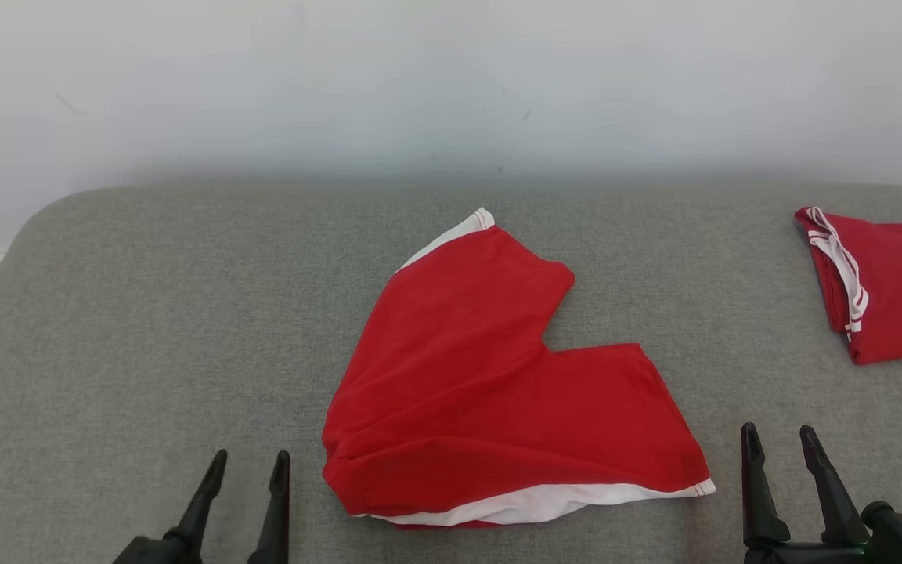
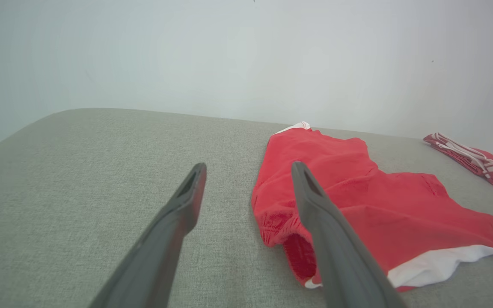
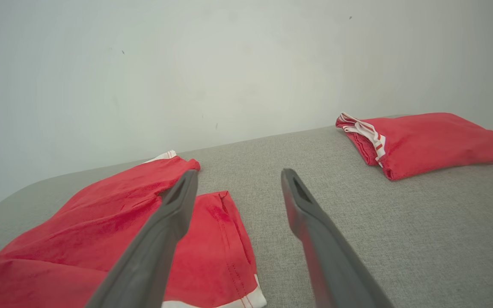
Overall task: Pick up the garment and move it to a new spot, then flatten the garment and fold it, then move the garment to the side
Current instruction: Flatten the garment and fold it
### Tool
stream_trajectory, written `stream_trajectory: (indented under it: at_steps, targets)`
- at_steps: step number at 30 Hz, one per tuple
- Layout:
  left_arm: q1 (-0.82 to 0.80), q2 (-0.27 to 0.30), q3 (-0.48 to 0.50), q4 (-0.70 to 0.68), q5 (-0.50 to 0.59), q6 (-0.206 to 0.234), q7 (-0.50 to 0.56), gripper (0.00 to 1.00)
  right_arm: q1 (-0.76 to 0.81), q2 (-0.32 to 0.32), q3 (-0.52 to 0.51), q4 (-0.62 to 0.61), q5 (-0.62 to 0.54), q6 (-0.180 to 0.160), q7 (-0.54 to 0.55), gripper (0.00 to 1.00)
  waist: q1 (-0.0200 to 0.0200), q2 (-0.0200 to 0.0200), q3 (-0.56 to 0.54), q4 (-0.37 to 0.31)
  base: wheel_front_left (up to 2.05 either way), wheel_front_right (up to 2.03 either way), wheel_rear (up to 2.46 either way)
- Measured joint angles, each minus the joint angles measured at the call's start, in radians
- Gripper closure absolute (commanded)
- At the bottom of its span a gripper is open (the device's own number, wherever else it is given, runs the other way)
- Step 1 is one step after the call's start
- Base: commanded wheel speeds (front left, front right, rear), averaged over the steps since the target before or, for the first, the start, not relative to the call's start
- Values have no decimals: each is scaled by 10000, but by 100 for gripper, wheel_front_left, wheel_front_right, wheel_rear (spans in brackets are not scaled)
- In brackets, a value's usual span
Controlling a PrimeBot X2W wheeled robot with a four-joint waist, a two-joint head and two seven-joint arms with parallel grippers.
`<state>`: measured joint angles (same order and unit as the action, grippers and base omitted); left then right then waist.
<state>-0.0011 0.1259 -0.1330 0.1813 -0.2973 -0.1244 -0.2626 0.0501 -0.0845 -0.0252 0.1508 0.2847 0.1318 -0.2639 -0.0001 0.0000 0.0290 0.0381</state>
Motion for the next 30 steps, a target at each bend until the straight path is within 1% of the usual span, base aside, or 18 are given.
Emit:
stream_trajectory:
  at_steps: [1, 8, 14, 20, 25, 30]
  targets:
    - [0, 0, 0, 0, 0, 0, 0, 0, 0, 0, 0, 0, 0, 0, 0, 0, 0, 0, 0, 0, 0, 0, 0]
    - [547, -242, 970, -848, 600, -4, 0, 0, 164, -56, 21, -40, 12, 0, 0, 0, 0, 0, -231, 4, 0, 0, 0]
    - [893, -422, 1674, -1137, 1053, 8, 0, 0, 232, -96, 48, -199, 10, 0, 0, 0, 1, 0, -326, -53, 0, 0, 0]
    - [1059, -410, 2222, -669, 1438, 29, 0, 0, 298, -201, 186, -299, -245, 0, 0, 0, 1, 0, -372, -195, 0, 0, 0]
    - [1081, -431, 2217, -132, 1764, 56, 0, 0, 421, -290, 351, -240, -314, 0, 0, 0, 1, 0, -379, -268, 0, 0, 0]
    - [1083, -516, 2205, 46, 1812, 56, 0, 0, 508, -362, 357, -190, -307, 0, 0, 0, 1, 0, -363, -253, 0, 0, 0]
